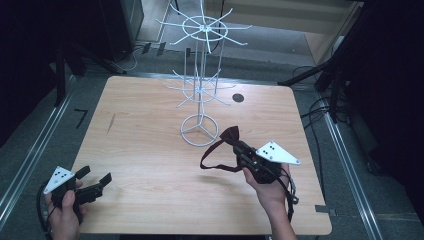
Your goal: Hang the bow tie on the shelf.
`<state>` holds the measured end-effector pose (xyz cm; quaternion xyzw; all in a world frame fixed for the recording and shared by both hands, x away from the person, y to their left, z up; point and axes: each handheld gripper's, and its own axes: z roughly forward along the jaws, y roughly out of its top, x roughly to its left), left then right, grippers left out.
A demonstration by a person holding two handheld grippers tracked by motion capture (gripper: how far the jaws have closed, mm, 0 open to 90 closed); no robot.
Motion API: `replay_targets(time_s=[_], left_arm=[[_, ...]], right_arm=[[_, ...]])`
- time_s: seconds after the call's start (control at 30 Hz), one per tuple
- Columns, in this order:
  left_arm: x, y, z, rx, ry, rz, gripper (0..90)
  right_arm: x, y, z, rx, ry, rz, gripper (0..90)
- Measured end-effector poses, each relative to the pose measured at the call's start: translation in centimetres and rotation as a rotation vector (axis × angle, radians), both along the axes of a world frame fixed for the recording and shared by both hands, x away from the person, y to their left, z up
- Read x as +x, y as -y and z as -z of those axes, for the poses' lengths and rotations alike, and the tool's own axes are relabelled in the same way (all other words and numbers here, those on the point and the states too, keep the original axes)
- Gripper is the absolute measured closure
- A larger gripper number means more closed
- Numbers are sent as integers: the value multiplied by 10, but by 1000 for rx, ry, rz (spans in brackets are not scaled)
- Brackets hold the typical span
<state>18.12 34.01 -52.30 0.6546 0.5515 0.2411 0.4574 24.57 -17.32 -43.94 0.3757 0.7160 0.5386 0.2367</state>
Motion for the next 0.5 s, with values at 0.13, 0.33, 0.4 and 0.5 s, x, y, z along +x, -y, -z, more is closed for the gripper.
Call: replay_targets(time_s=[0.13,0.33,0.4,0.5], left_arm=[[0,0,0,0,1,1,128],[0,0,0,2,1,1,128],[0,0,0,4,1,0,128],[0,1,0,1,2,-1,128]], right_arm=[[1,-2,-4,8,10,-2,758],[2,-7,-10,21,18,-4,758],[3,-9,-13,28,24,-4,758],[4,-11,-16,33,27,-4,758]])
